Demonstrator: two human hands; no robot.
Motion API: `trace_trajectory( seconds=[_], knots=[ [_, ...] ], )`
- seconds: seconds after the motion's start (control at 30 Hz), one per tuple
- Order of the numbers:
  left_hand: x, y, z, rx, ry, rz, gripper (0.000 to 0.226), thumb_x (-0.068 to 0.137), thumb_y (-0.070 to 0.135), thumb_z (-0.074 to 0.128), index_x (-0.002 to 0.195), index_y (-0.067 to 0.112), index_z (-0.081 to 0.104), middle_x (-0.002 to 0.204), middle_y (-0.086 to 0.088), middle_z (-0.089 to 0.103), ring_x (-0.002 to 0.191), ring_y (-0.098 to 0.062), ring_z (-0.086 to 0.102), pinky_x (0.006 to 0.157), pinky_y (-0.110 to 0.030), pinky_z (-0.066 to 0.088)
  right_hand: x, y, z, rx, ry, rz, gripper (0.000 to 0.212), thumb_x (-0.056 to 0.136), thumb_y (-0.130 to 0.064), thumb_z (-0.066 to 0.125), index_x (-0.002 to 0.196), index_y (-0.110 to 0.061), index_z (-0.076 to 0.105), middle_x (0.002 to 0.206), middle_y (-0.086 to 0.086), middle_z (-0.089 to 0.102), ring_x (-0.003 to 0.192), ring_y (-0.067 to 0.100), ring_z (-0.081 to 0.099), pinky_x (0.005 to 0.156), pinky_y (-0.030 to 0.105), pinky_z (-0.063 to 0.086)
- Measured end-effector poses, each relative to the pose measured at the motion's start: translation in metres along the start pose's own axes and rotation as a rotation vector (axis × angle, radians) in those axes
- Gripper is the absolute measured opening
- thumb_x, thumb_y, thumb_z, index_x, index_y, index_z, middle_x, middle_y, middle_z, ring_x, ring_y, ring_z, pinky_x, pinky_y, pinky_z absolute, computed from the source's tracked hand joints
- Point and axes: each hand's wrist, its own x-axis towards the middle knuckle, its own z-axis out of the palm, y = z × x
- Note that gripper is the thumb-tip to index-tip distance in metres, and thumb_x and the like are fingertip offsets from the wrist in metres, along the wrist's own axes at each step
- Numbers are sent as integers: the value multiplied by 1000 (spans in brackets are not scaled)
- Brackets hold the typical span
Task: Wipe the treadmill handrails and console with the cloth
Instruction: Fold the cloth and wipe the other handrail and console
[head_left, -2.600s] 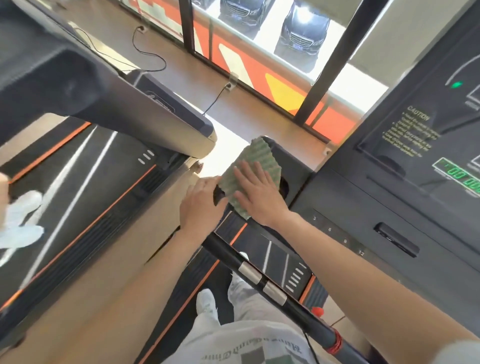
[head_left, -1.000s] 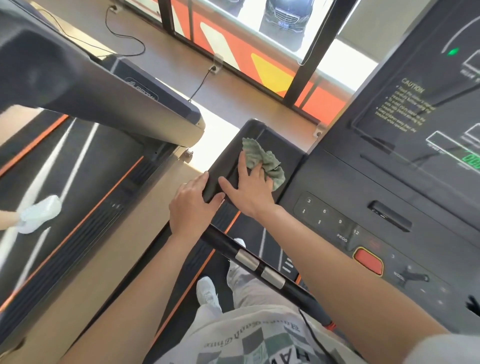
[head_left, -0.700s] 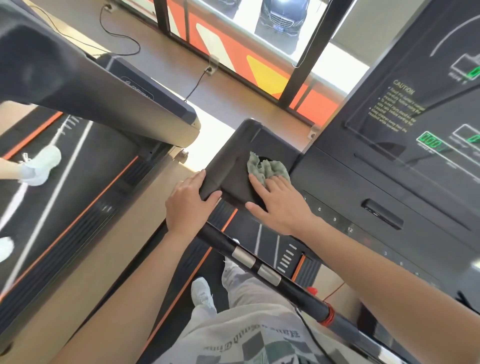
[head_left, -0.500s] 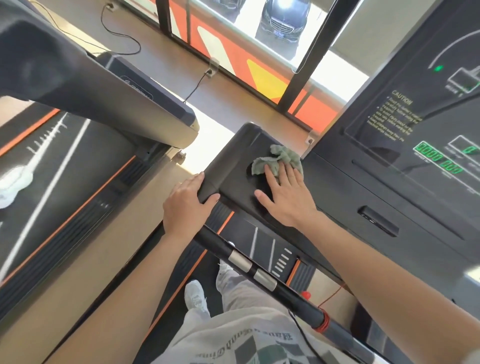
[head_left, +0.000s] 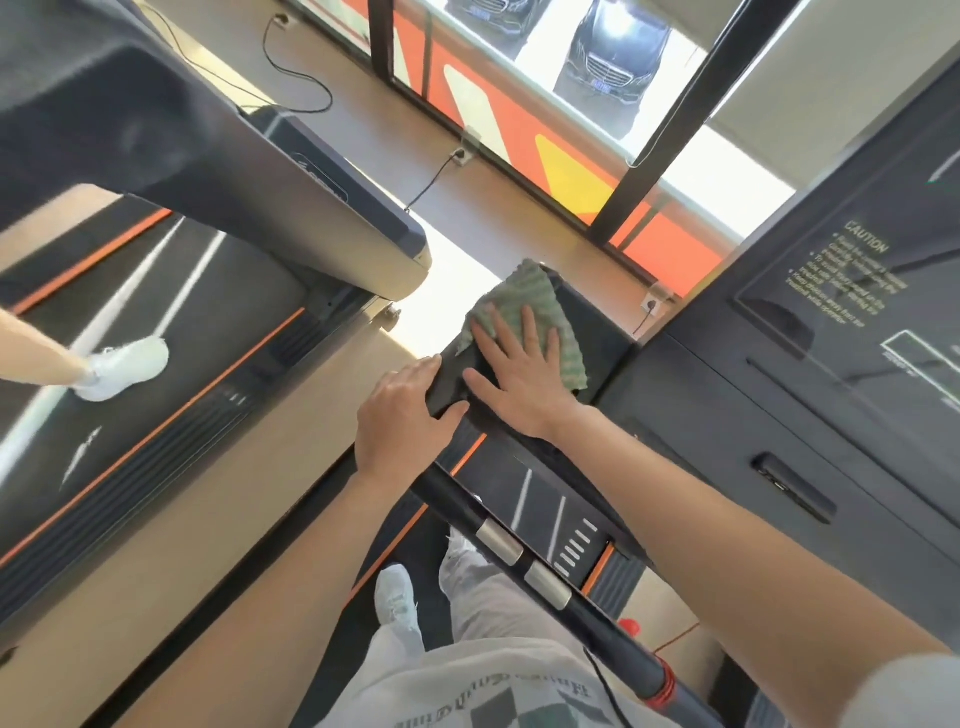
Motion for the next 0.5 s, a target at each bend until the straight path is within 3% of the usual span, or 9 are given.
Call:
trace_trajectory(
  seconds=[0.1, 0.2, 0.33, 0.43, 0.5],
  knots=[
    [-2, 0, -3, -78, 17, 2, 52, 88, 43, 64, 136, 24, 61, 120, 7, 71, 107, -15, 66, 88, -34, 56, -28, -8, 12, 2, -21, -116, 67, 102, -62, 21, 159, -38, -3, 168, -9, -11, 150, 30, -26, 122, 58, -7],
    [-4, -2, -7, -208, 0, -43, 51, 86, 24, 60, 137, 21, 63, 131, 3, 68, 117, -16, 64, 102, -38, 53, -56, 0, 19, -97, -28, -202, 64, 102, -63, 15, 160, -38, 0, 168, -9, -9, 152, 28, -23, 123, 55, -8],
    [-5, -4, -10, -355, 24, -124, 51, 82, 26, 51, 130, 20, 69, 128, 4, 70, 117, -14, 64, 105, -42, 51, -87, 6, 24, -125, -60, -256, 58, 104, -57, 20, 159, -39, 14, 167, -11, -7, 152, 28, -23, 121, 53, -15],
    [-7, -4, -10, -443, 96, -67, 47, 84, 27, 50, 125, 21, 70, 122, 9, 70, 114, -11, 62, 101, -41, 52, -92, 6, 19, 220, -62, -279, 44, 96, -30, 41, 139, -34, 49, 167, -7, 16, 155, 25, -10, 123, 53, -11],
    [-8, -1, -7, -422, 159, 63, 39, 86, 18, 55, 122, 19, 71, 119, 9, 70, 111, -14, 62, 99, -38, 52, -89, 4, 11, 534, 7, -200, 32, 84, -11, 46, 112, -23, 56, 163, -2, 31, 155, 21, 13, 124, 52, 7]
  ],
)
